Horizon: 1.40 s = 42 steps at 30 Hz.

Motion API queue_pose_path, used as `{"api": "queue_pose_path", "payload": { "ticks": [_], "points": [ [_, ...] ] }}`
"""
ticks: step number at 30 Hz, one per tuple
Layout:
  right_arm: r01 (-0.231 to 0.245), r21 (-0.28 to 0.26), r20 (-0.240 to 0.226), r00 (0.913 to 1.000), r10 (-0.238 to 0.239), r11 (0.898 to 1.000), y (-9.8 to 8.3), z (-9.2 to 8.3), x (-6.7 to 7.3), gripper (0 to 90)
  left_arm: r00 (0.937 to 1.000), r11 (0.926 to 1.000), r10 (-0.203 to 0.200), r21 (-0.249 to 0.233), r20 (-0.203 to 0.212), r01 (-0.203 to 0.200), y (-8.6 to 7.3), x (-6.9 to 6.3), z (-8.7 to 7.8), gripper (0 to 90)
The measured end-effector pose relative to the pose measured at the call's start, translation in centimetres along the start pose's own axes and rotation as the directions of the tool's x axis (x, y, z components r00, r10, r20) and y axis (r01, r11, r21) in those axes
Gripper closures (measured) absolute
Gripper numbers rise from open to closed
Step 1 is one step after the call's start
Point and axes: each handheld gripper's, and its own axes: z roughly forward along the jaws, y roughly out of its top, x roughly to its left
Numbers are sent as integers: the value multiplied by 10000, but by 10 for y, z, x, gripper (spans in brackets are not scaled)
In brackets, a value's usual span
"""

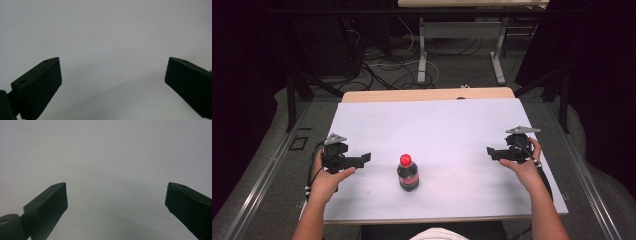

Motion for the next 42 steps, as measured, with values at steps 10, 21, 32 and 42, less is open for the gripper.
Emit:
{"api": "queue_pose_path", "payload": {
  "ticks": [10, 21, 32, 42],
  "points": [
    [711, -574, -631, 9952, -747, 9958, 15, -26, 22, 52, 9867, 9930, 1180, -222, 1117, -1162, 14, -40, -23, 14],
    [1056, -833, -1008, 9884, -1138, 9909, 20, -28, 39, 61, 9690, 9833, 1821, -233, 1670, -1807, 15, -67, -14, 24],
    [1457, -772, -1394, 9780, -1554, 9863, 19, -19, 55, 64, 9436, 9699, 2429, -370, 2248, -2409, 13, -91, -10, 152],
    [1572, -604, -1432, 9759, -1644, 9857, 17, -16, 61, 65, 9319, 9627, 2690, -397, 2434, -2675, 6, -109, 7, 152]
  ]
}}
